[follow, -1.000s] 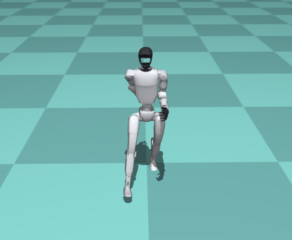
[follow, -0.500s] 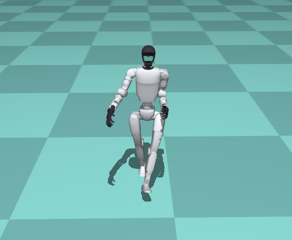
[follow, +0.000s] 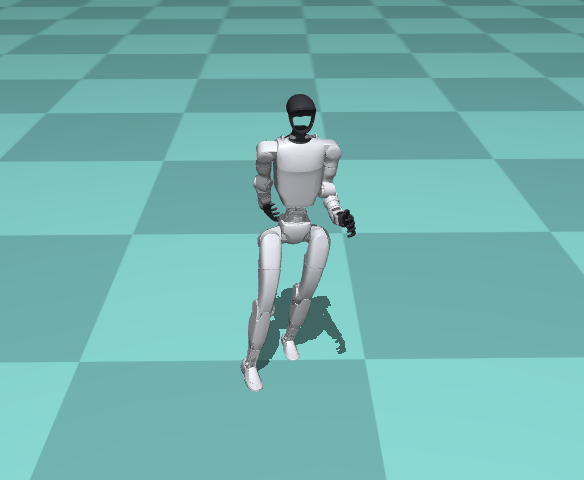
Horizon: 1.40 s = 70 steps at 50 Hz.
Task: Walk run
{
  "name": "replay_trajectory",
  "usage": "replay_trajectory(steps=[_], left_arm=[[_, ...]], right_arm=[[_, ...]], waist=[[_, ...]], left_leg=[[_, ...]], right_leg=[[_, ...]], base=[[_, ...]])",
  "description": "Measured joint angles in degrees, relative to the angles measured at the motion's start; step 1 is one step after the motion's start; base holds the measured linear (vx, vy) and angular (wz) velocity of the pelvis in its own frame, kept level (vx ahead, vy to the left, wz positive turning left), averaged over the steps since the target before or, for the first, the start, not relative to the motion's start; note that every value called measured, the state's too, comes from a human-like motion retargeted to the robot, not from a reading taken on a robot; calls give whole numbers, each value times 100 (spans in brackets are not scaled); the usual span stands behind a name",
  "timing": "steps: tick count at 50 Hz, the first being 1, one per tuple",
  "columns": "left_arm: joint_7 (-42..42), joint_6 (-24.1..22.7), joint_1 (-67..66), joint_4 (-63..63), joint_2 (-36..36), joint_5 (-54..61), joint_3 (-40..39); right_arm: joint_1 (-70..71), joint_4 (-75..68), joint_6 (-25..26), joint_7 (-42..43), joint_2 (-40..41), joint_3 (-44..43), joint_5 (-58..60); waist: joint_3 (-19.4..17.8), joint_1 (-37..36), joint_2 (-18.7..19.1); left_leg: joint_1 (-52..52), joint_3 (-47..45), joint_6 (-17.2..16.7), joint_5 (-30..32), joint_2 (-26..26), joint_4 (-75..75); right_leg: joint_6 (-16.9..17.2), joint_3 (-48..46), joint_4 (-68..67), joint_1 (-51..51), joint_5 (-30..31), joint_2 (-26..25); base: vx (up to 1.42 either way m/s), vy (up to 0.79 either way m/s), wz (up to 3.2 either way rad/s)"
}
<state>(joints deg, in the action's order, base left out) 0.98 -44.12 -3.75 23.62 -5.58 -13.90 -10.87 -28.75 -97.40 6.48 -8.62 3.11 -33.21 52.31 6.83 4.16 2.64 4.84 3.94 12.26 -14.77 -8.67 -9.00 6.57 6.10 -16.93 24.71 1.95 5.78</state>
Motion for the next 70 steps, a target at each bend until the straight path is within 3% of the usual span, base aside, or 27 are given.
replay_trajectory(steps=[3, 5, 7, 8, 10, 12, 13, 15, 18, 23, 25, 28, 31, 33, 35, 37, 40, 43, 45, 47, 52, 57, 61, 63, 65, 68, 70], left_arm=[[47, -37, -42, -43, 119, 44, 25], [55, -63, -142, -23, 155, 78, 2], [59, -85, -312, -10, 169, 22, -139], [77, -94, -419, -23, 168, -44, -245], [162, -110, -634, -40, 105, -230, -517], [385, -66, -662, 80, -94, -445, -725], [570, -7, -630, 161, -216, -536, -708], [925, 96, -528, 313, -360, -602, -649], [861, 72, -445, 495, -437, -550, -526], [524, -24, -413, 336, -317, -585, -350], [453, -60, -397, 206, -244, -681, -255], [418, -50, -363, 136, -266, -690, -126], [431, 3, -363, 189, -378, -602, -7], [406, 25, -370, 238, -446, -601, 26], [368, 16, -424, 272, -498, -669, -30], [356, 2, -512, 330, -513, -726, -152], [279, -4, -524, 498, -545, -673, -353], [327, 36, -509, 416, -537, -634, -435], [311, 42, -468, 414, -574, -603, -405], [283, 63, -383, 414, -583, -602, -331], [205, -10, -248, 291, -442, -555, -15], [124, -32, -50, 305, -253, -473, 72], [212, -28, -117, 241, -212, -416, -10], [300, -16, -255, 189, -228, -405, -123], [424, 0, -425, 166, -257, -445, -269], [686, 25, -659, 191, -318, -574, -483], [797, -8, -833, 223, -374, -680, -642]], right_arm=[[-557, 0, 254, -416, 304, -72, -130], [-764, 0, 210, -663, 369, -82, -183], [-765, 0, 71, -729, 312, -114, -164], [-692, 0, 45, -673, 247, -112, -175], [-455, 0, 60, -461, 47, -48, -274], [37, 0, -12, -303, -236, 55, -530], [374, 0, -98, -289, -413, 75, -670], [1114, 0, -322, -251, -803, 157, -863], [1963, 500, -753, 105, -1149, 312, -1024], [3027, 1540, -1940, 460, -1495, 815, -1321], [3438, 1849, -2168, 152, -1535, 930, -1485], [3938, 2264, -2253, -454, -1540, 891, -1555], [4163, 2631, -2419, -661, -1554, 958, -1598], [4172, 2825, -2546, -571, -1565, 1068, -1638], [4080, 2932, -2696, -387, -1530, 1163, -1584], [3935, 2851, -2844, -183, -1427, 1185, -1340], [3706, 2407, -2860, 233, -1298, 1071, -674], [3441, 1732, -2677, 838, -1257, 1014, -292], [3140, 1280, -2506, 1127, -1325, 816, -150], [2752, 886, -2289, 1339, -1361, 566, -182], [1697, 73, -1953, 1483, -1141, -113, -814], [848, 0, -1656, 1034, -567, -78, -1538], [735, 0, -1474, 862, -348, 133, -1237], [802, 0, -1418, 764, -391, 224, -817], [917, 0, -1390, 663, -540, 350, -434], [1090, 210, -1286, 791, -821, 439, -115], [1180, 379, -1207, 1083, -988, 467, 11]], waist=[[-168, 20, -2], [-206, -40, 14], [-241, 67, -120], [-196, 86, -190], [-71, 186, -353], [-36, 128, -257], [-81, 236, -150], [-134, 417, -32], [-92, 524, -73], [-30, -402, -364], [-12, -656, -351], [49, -753, -201], [117, -696, -42], [210, -581, -16], [281, -685, -202], [314, -1021, -436], [332, -1113, -358], [358, -798, 235], [407, -740, 593], [430, -782, 732], [525, -517, 883], [424, -324, 547], [135, -264, 258], [-16, -185, 224], [-131, -89, 193], [-27, 68, 206], [117, 310, 377]], left_leg=[[-495, 36, -181, -202, 124, 12], [-770, 13, -344, -293, 240, -89], [-966, 180, -568, -129, 193, -440], [-998, 178, -716, 111, 221, -655], [-936, 9, -913, 1007, 195, -1253], [-504, -367, -1139, 2214, 483, -2365], [-194, -484, -1301, 2665, 764, -3084], [378, -1000, -1282, 3301, 1372, -4261], [1055, -1669, -701, 2418, 1780, -4990], [2229, -1961, -1116, 1427, 801, -4321], [2489, -2228, -1142, 1008, 862, -3537], [2562, -2935, -913, 636, 1108, -2109], [2383, -3503, -894, 299, 852, -714], [2092, -4181, -513, 393, 682, -79], [1785, -4478, 274, 796, 495, 165], [1614, -4163, 274, 357, 387, 142], [1711, -3160, 274, 199, 459, -153], [1381, -2625, 274, 8, 675, -224], [1177, -2242, 274, -30, 778, -223], [1030, -1781, 274, 5, 667, -191], [682, -501, 274, 136, 357, -148], [303, 490, 274, 167, -115, -308], [-259, 1047, 274, 238, -463, -319], [-621, 1257, 274, 341, -551, -269], [-982, 1364, 202, 514, -606, -239], [-1193, 1441, -193, 1070, -636, -367], [-1152, 1637, -724, 1802, -602, -782]], right_leg=[[-384, 1318, 1479, -60, -294, 57], [139, 1839, 2065, -144, -550, 120], [779, 1255, 1587, -128, -522, 259], [827, 945, 1300, -139, -360, 241], [651, 621, 960, -157, 132, 292], [48, 1527, 614, -341, -192, -244], [-66, 1276, 475, -419, -318, -240], [-328, 822, 461, -730, -489, -227], [-546, 141, 608, -1095, -496, -40], [-673, -85, 1093, -1631, -310, 51], [-733, -379, 1220, -1857, -343, -57], [-791, -846, 1342, -2217, -496, -347], [-780, -1479, 1445, -2648, -653, -655], [-661, -1968, 1442, -2878, -710, -747], [-450, -2064, 1284, -3061, -616, -654], [-60, -1870, 924, -3181, -123, -561], [726, -1607, -32, -2996, 1402, -705], [608, -1150, -1476, -2360, 2207, -1401], [442, -668, -2261, -1919, 1616, -1799], [206, -430, -2602, -1549, 1160, -1784], [-628, -579, -2127, -702, 279, -1039], [-413, 730, -271, -343, 159, -957], [-300, 1971, 1022, -166, -44, -822], [74, 2446, 1533, -187, -232, -874], [546, 2309, 1807, -207, -332, -838], [379, 1672, 1554, -322, 247, -886], [212, 1337, 1184, -337, -10, -892]], base=[[82, -42, 79], [91, -50, 40], [95, -61, 65], [99, -66, 46], [95, -57, 27], [93, -49, 45], [69, -32, 134], [68, -34, 178], [61, -26, 145], [63, -13, -5], [65, -12, 71], [58, -10, 144], [76, -3, 182], [72, -2, 199], [93, -12, 96], [102, -23, -11], [80, 13, 86], [64, 25, 221], [68, 26, 239], [59, 21, 238], [57, 8, 325], [52, -15, 291], [68, -16, 183], [57, -6, 113], [83, -15, 82], [92, -14, 79], [103, -16, 139]])
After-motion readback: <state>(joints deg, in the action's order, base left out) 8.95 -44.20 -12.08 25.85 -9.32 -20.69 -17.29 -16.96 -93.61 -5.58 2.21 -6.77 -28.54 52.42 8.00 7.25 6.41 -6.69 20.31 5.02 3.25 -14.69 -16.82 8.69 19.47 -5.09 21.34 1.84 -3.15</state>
